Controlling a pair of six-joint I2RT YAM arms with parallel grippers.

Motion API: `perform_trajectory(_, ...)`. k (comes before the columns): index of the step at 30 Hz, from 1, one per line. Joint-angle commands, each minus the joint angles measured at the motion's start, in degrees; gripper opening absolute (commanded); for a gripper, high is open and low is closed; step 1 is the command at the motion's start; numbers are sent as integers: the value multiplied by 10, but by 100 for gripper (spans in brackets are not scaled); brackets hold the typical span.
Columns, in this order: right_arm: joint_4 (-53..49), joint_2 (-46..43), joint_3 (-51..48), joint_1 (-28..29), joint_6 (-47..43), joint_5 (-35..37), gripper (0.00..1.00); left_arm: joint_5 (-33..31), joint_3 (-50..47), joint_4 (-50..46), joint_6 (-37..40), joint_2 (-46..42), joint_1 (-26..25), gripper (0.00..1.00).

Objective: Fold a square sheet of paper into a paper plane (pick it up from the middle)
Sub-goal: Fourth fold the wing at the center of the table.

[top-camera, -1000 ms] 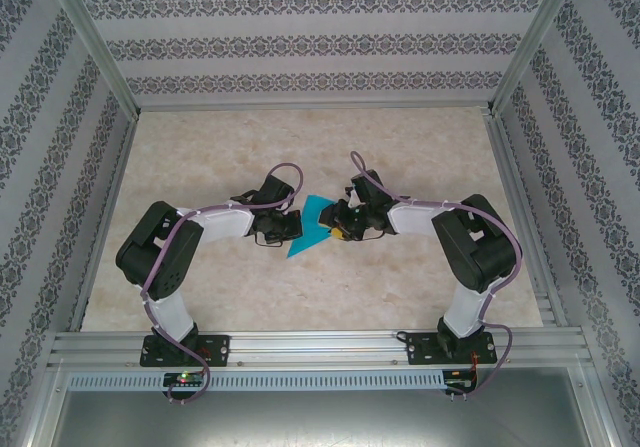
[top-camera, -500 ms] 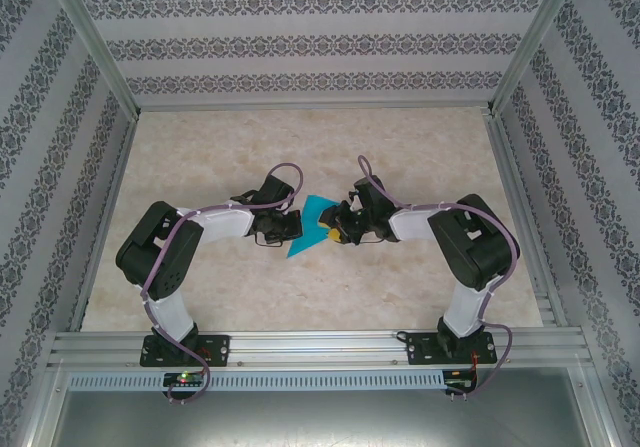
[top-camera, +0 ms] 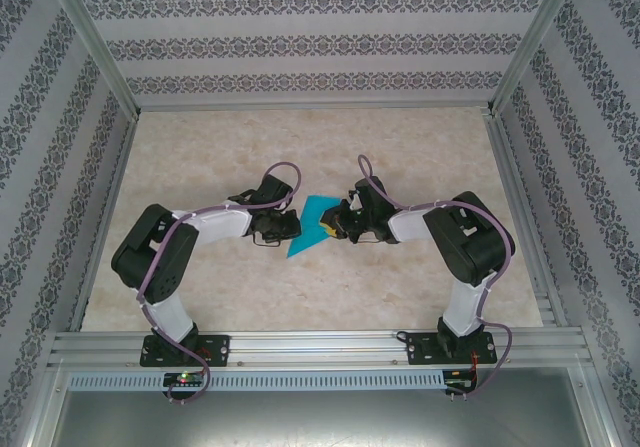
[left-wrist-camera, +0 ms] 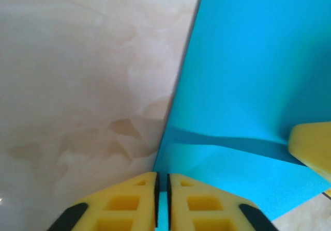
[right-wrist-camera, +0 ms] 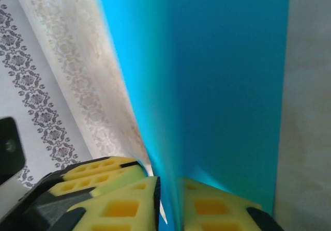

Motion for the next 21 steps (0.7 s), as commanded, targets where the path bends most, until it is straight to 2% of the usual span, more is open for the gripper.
perform_trajectory(1,-6,2,-1,-5,-12,2,9,-34,2,-36,6,-53,-3,25)
perform_trajectory(5,-34,-23,4,-3,-37,19,0,-54,-9,-34,1,-91,-3,42)
perform_trajectory(9,-86,-61,16,-6,-66,40,0,-60,-25,-16,2,-126,-3,63)
perform_trajectory(12,-132,-94,27,-8,-86,61,0,-53,-36,8,7,-150,-4,76)
perform_trajectory(17,-188,-137,41,-10,-98,94,0,-40,-49,45,28,-177,-4,89)
perform_trajectory(21,-224,-158,64,-10,-106,117,1,-42,-42,52,51,-190,-4,94)
